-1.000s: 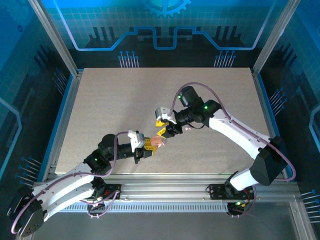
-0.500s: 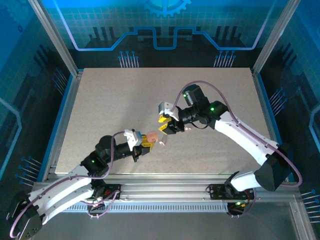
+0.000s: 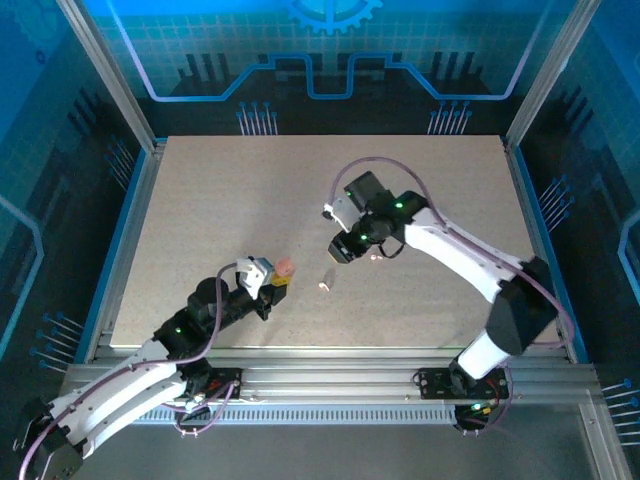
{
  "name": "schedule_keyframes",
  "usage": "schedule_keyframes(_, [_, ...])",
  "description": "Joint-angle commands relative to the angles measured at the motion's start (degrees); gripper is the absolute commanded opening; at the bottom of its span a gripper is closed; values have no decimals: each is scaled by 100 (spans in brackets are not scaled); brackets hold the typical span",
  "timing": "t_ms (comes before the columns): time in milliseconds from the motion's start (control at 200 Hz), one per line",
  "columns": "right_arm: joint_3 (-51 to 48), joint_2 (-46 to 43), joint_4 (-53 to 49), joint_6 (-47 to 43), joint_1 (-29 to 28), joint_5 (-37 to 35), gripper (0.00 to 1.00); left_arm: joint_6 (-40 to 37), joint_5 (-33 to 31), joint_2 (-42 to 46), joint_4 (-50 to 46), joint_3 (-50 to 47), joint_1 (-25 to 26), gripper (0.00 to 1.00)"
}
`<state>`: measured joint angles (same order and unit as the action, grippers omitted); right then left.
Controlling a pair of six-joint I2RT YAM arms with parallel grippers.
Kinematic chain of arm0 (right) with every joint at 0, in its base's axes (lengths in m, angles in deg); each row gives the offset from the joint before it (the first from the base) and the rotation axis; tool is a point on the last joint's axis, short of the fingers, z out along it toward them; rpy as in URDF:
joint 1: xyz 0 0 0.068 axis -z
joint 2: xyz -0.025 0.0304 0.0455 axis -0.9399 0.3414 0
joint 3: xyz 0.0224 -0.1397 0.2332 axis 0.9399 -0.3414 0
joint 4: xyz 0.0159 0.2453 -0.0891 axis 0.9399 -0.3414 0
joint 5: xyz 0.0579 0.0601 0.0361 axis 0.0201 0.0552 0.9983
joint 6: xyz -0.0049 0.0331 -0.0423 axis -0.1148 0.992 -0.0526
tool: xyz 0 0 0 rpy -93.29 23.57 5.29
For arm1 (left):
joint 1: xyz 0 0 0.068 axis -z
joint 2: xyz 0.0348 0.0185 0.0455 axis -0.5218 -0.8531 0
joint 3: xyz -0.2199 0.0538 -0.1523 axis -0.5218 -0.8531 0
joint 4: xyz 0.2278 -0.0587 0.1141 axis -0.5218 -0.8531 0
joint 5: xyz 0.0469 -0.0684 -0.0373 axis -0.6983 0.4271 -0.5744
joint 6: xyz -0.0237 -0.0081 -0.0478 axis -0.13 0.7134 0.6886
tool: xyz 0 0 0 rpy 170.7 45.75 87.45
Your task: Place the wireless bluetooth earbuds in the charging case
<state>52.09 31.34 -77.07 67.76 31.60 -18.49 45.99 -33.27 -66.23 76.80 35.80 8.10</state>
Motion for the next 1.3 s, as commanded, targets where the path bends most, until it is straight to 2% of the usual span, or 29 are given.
schedule_keyframes(0, [312, 476, -546, 618, -186, -60, 46, 153, -387, 174, -394, -19, 21, 15])
schedule_keyframes(315, [1064, 1834, -785, 808, -449, -241, 47, 189, -570, 460, -576, -81, 25, 15])
schedule_keyframes(560, [1341, 2533, -903, 711, -601, -48, 47, 165, -581, 517, -616, -67, 18, 15])
schedule_keyframes(1016, [1351, 2909, -968, 781, -842, -355, 45, 163, -578, 516, -580, -77, 20, 15])
schedule_keyframes(1296, [1281, 2990, -862, 849, -891, -648, 41, 155, -562, 512, -572, -82, 20, 15])
